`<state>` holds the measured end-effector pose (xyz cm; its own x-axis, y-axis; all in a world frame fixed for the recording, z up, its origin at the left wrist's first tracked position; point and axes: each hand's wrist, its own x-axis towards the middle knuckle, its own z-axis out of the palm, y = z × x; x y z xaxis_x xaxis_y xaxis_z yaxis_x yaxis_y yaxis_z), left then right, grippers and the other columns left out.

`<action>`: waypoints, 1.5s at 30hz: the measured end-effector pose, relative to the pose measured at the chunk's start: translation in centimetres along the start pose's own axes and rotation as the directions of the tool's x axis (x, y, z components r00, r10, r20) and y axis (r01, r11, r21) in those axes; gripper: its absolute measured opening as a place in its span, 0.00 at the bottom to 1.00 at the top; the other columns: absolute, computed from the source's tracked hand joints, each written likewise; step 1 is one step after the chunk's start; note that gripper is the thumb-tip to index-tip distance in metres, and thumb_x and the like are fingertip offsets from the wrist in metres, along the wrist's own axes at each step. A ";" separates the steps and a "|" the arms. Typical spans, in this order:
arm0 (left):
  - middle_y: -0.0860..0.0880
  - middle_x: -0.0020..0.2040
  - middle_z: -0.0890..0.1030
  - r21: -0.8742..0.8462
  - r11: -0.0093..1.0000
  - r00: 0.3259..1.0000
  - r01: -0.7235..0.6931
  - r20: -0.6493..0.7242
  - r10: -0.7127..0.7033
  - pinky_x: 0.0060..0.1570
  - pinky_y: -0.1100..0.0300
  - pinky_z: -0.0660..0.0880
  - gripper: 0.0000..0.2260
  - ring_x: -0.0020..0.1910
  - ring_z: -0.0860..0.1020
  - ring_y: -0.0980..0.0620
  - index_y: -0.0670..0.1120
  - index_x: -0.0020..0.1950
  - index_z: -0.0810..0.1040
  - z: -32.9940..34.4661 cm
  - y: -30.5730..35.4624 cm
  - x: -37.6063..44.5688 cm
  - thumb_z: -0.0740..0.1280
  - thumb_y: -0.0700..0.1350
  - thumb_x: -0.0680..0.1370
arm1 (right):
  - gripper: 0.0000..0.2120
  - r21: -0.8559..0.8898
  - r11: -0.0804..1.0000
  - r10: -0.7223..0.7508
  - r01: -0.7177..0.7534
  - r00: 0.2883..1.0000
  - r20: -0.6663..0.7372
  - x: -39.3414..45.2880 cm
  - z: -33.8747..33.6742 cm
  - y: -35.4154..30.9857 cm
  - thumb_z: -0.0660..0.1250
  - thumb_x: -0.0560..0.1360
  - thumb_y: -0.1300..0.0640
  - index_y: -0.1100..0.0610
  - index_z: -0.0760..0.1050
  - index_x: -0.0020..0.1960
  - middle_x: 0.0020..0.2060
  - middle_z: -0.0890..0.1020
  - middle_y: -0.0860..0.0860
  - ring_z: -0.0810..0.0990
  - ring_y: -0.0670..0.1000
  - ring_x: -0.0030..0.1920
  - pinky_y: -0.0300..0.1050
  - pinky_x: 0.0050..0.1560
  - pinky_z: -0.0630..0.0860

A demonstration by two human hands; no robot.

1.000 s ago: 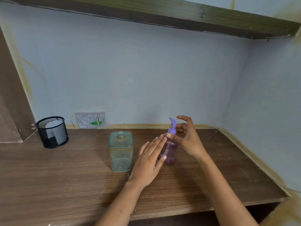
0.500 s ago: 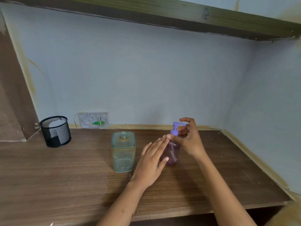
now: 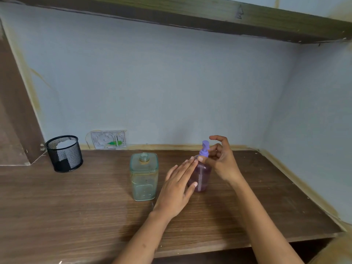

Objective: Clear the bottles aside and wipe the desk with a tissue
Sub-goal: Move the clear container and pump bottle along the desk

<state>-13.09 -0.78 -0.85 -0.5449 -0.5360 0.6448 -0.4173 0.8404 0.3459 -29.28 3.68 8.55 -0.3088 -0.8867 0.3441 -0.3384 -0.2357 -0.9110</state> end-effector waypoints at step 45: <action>0.53 0.73 0.68 0.034 0.999 0.992 0.034 -0.124 -0.030 0.73 0.57 0.58 0.27 0.71 0.66 0.58 0.50 0.73 0.65 0.4 1.0 0.7 0.67 0.55 0.76 | 0.24 0.090 0.996 0.006 -0.015 0.995 0.100 -0.2 -0.6 -0.1 0.71 0.71 0.68 0.57 0.66 0.63 0.48 0.86 0.55 0.84 0.51 0.53 0.47 0.54 0.80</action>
<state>-14.20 -0.33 -0.33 -0.4379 -0.5467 0.7137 -0.4600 0.8183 0.3446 -29.64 4.14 8.72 -0.2207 -0.9233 0.3142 -0.2525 -0.2571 -0.9328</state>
